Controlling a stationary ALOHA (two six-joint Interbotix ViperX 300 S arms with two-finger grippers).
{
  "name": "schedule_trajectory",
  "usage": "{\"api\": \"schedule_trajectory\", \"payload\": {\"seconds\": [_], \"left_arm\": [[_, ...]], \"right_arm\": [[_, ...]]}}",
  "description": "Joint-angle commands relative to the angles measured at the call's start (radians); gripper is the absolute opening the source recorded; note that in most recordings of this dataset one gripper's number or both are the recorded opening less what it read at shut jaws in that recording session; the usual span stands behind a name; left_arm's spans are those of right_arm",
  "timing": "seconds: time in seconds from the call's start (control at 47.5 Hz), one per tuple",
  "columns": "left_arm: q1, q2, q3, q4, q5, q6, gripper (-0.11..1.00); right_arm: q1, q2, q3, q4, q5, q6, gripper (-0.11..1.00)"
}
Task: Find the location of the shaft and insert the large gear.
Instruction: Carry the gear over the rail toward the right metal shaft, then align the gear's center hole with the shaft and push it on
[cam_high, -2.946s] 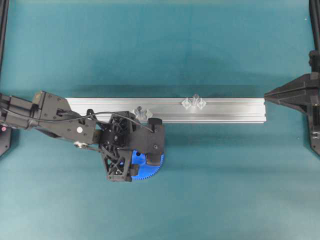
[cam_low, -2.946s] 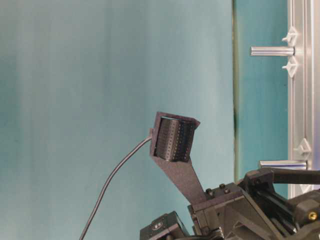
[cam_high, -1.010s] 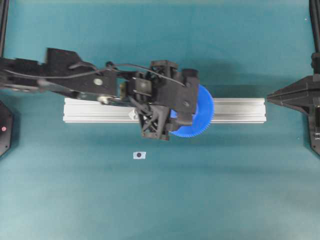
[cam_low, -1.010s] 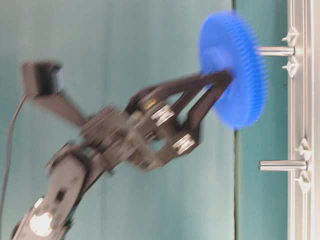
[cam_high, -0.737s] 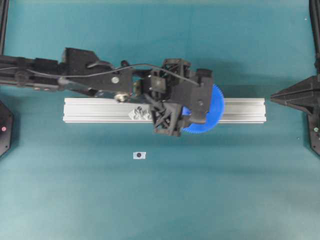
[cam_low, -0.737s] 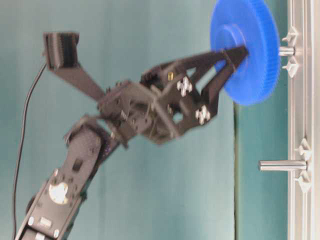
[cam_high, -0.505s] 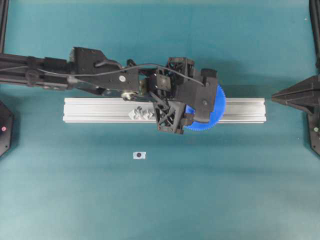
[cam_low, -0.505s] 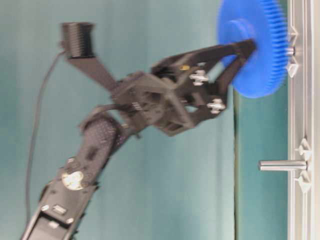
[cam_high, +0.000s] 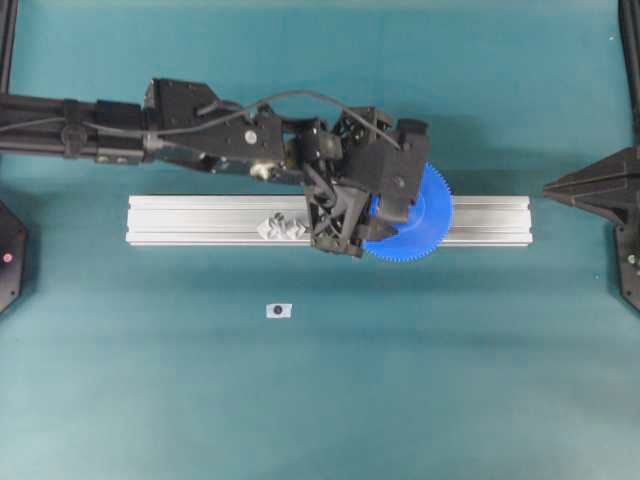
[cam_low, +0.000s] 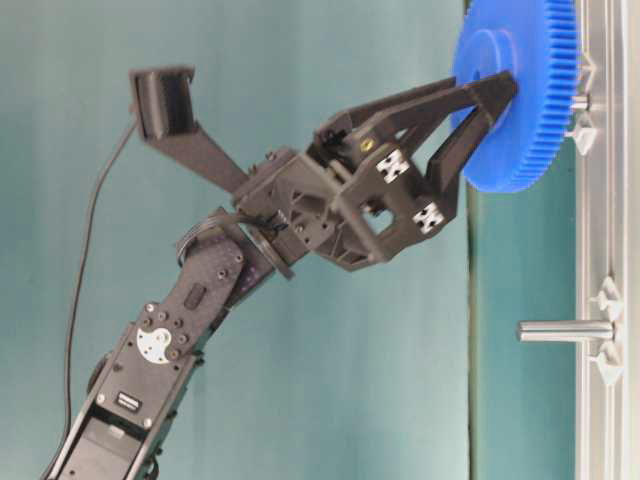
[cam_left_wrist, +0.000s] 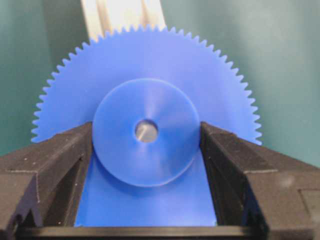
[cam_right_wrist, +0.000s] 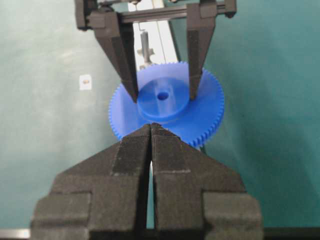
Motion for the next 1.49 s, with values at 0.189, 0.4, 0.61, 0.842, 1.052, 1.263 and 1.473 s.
{"api": "schedule_trajectory", "payload": {"seconds": [0.189,0.4,0.61,0.842,1.052,1.263,1.473], "left_arm": [[0.034,-0.017,-0.031,0.003,0.057,0.046,0.72],[0.055,-0.008,-0.034,0.003,0.060,0.043,0.72],[0.069,-0.011,-0.055,0.003,0.055,0.046,0.72],[0.061,-0.005,-0.049,0.003,0.058,0.032,0.72],[0.055,-0.002,-0.055,0.003,0.058,0.018,0.72],[0.057,0.008,-0.072,0.003,0.058,-0.017,0.72],[0.057,0.025,-0.080,0.003,0.061,-0.038,0.72]], "right_arm": [[-0.012,0.008,-0.008,0.002,-0.008,0.009,0.01],[-0.014,0.006,-0.008,0.002,-0.008,0.009,0.02],[-0.015,0.008,-0.005,0.002,-0.009,0.009,0.02],[-0.015,0.006,-0.005,0.002,-0.015,0.012,0.02],[-0.015,0.006,-0.005,0.002,-0.015,0.009,0.02],[-0.017,0.006,0.000,0.002,-0.015,0.009,0.02],[-0.015,0.006,0.003,0.002,-0.015,0.009,0.01]]}}
